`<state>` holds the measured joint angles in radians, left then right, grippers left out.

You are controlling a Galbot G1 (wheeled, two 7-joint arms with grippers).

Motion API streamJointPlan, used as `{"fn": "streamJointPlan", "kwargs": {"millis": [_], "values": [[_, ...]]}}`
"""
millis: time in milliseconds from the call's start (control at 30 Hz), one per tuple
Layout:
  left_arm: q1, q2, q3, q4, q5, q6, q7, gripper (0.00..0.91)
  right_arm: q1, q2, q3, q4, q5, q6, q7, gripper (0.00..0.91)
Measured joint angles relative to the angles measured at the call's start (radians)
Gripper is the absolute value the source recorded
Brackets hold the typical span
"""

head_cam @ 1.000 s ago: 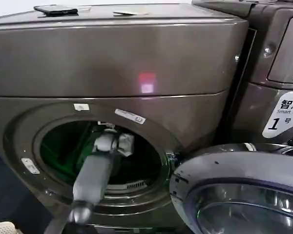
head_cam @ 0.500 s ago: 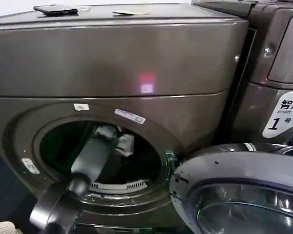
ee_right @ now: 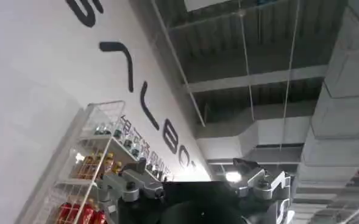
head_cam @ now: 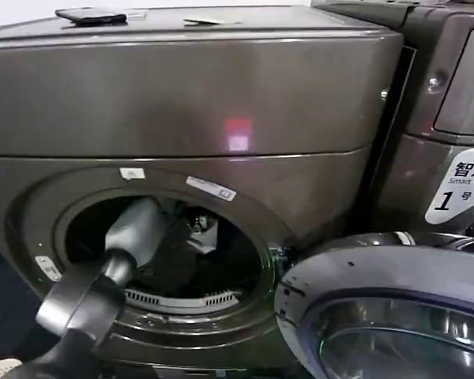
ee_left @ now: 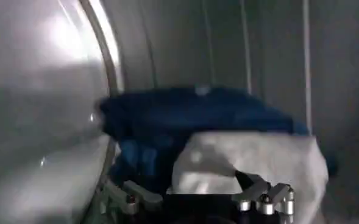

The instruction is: Grasp the clothes from the dryer.

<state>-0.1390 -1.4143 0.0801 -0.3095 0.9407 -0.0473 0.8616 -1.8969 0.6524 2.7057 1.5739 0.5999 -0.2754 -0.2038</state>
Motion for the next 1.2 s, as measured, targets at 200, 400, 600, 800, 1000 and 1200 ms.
{"fn": "streamJointPlan", "kwargs": {"millis": [200,400,600,800,1000,1200], "values": [[0.007,-0.009,-0.004,0.02,0.035,0.017,0.014,0.907,0.001,0.0,-0.002,0.0,-0.004,0.0,-0.002,0.907],[0.026,-0.017,-0.012,0.047,0.037,0.035,0.013,0.907,0.014,0.002,-0.013,0.008,-0.008,0.0,-0.003,0.907],[0.041,-0.02,-0.012,0.07,0.033,0.051,0.003,0.887,0.024,0.006,-0.021,0.009,-0.011,0.002,-0.005,0.907],[0.045,-0.022,-0.008,0.086,0.027,0.055,0.005,0.512,0.025,0.011,-0.02,0.009,-0.012,0.005,-0.006,0.907],[0.051,-0.023,-0.005,0.09,0.015,0.057,0.003,0.0,0.021,0.017,-0.018,0.012,-0.012,0.007,-0.006,0.907],[0.052,-0.022,-0.007,0.089,0.009,0.052,0.006,0.0,0.007,0.018,-0.006,0.007,-0.01,0.007,-0.006,0.907]]}}
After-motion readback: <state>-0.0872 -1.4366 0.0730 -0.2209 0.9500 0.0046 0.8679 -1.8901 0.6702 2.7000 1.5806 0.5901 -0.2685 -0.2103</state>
